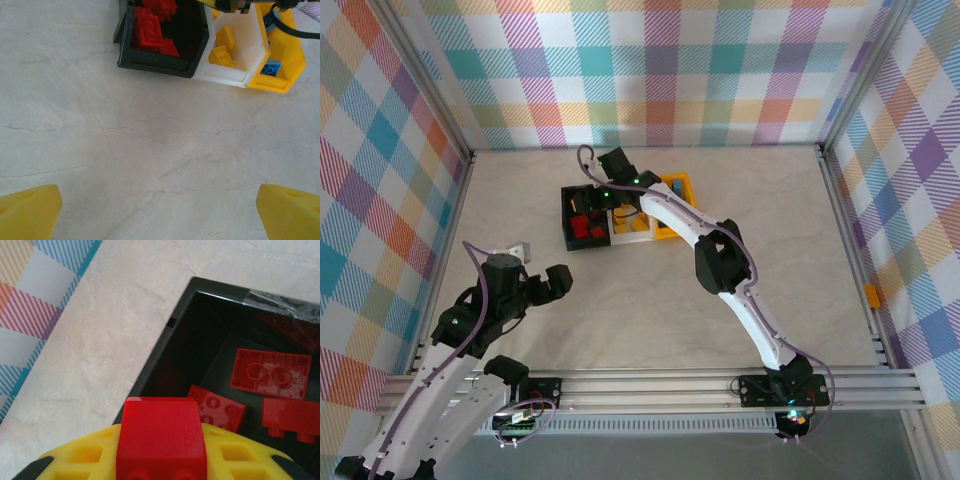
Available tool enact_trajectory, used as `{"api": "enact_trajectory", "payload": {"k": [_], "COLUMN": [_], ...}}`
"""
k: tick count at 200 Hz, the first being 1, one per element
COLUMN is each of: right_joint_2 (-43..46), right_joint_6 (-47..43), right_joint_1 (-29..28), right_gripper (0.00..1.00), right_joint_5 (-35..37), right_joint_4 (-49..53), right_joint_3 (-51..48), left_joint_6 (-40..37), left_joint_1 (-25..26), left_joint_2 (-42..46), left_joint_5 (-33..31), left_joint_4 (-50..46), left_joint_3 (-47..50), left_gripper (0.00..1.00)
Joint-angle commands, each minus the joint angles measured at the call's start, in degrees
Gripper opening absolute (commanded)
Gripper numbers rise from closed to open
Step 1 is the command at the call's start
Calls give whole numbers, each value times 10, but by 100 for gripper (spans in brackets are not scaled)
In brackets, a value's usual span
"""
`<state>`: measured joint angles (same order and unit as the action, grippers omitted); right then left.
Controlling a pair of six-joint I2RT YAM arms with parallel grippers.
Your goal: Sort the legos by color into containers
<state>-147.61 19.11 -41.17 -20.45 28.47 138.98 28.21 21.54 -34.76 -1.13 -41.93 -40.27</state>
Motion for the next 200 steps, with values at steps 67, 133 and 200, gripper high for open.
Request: {"api": "enact_trajectory", "payload": {"k": [67,133,200], "right_joint_2": [24,215,598], "right_joint_6": [13,-26,-122], "right_joint_1": [4,2,49], "right_gripper": [52,53,72], "right_joint_5": [-14,-3,157], "right_joint_4": [11,-9,-68], "right_joint_3": [11,-143,-561], "left_joint_6": [-11,-6,-1], "left_joint_1": [-8,-7,-8], "left_joint_2": [-2,1,-70], "left_joint_5": [-7,-5,7], "left_joint_4": [-2,-18,-17], "left_joint_3": [-6,-24,-68], "left_gripper": [100,100,100]}}
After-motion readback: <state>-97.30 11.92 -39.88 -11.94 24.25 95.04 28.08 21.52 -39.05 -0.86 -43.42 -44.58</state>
